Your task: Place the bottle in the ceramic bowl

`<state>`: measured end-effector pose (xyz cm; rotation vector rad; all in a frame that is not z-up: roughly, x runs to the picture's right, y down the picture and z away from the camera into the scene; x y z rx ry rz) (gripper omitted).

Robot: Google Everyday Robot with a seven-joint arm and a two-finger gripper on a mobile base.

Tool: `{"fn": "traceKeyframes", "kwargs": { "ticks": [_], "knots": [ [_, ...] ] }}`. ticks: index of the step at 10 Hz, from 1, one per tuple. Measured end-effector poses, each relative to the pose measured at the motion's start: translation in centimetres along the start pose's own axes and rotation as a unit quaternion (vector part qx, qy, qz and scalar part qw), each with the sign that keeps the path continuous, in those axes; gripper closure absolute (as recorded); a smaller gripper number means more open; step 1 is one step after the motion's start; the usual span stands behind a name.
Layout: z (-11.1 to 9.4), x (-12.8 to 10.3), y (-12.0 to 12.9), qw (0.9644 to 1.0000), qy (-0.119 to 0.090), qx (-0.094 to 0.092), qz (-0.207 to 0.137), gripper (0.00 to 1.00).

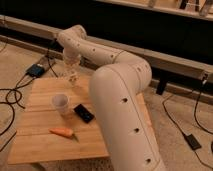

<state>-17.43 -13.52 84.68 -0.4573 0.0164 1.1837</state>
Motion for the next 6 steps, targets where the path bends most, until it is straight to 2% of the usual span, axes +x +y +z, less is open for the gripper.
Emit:
{"fn": "traceKeyframes", "kwargs": {
  "ticks": [3, 6],
  "knots": [
    [-4.1, 1.9, -2.3, 0.9994, -0.011, 0.023, 0.022, 1.0],
    [-8.2, 5.1, -4.9, 0.9969, -0.019, 0.052, 0.056, 1.0]
  ]
}}
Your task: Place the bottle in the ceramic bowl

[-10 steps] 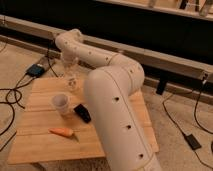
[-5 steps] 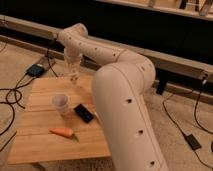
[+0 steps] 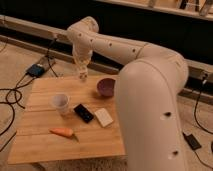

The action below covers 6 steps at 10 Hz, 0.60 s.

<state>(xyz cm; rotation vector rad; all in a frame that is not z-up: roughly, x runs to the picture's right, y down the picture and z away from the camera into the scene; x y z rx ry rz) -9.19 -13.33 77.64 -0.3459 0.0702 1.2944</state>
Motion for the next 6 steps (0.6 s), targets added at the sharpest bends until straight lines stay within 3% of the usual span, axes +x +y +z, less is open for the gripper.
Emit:
{"fn": "traceKeyframes", "kwargs": {
  "ticks": [2, 6],
  "knots": [
    [-2.2, 2.9, -2.5, 0.9993, 0.003, 0.022, 0.029, 1.0],
    [-4.2, 7.2, -6.6, 0.9954, 0.013, 0.049, 0.082, 1.0]
  ]
}}
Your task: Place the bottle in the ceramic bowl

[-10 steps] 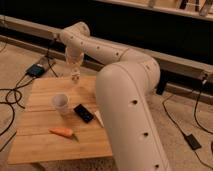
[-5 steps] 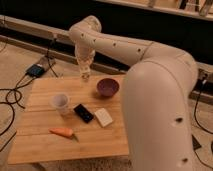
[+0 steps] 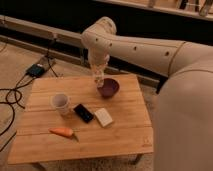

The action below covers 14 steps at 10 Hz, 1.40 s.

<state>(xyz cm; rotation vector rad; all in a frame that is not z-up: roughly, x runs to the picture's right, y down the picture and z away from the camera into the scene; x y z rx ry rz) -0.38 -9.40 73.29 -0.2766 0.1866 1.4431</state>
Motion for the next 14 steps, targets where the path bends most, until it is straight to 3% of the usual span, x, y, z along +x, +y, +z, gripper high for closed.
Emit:
{"fn": "traceKeyframes", "kwargs": {
  "ticks": [2, 6, 14],
  "knots": [
    [0.2, 1.3, -1.9, 0.9997, 0.009, 0.008, 0.021, 1.0],
    [2.1, 2.1, -2.9, 0.9989, 0.027, 0.01, 0.037, 1.0],
    [7.0, 1.6, -3.1, 0.9991, 0.032, 0.021, 0.016, 1.0]
  ]
}}
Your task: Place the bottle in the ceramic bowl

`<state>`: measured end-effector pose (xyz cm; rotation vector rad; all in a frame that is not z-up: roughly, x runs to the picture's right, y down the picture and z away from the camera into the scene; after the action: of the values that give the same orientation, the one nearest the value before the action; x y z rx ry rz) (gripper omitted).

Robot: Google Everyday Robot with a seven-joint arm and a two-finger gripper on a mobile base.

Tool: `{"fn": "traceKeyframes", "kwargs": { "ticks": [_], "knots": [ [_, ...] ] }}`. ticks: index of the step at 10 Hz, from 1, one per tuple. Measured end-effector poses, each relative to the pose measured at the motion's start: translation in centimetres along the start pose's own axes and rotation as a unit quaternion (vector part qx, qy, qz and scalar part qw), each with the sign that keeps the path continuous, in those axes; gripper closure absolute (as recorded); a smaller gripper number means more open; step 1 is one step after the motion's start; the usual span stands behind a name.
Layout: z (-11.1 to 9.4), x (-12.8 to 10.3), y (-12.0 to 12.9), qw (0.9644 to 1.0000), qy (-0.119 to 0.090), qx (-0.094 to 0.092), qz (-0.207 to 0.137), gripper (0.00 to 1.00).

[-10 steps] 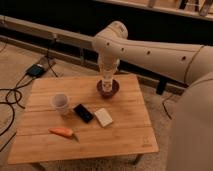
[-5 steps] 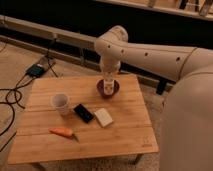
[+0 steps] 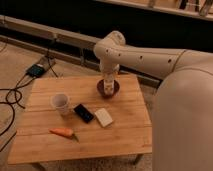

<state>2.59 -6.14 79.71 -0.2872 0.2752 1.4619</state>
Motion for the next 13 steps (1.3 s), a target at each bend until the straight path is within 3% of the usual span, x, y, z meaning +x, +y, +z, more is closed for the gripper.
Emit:
{"fn": "traceKeyframes", "kwargs": {
  "ticks": [6, 13],
  "knots": [
    [2.2, 0.0, 0.4, 0.9997, 0.013, 0.001, -0.02, 0.97],
    [2.4, -0.6, 0.1, 0.9998, 0.012, 0.004, -0.017, 0.31]
  ]
}}
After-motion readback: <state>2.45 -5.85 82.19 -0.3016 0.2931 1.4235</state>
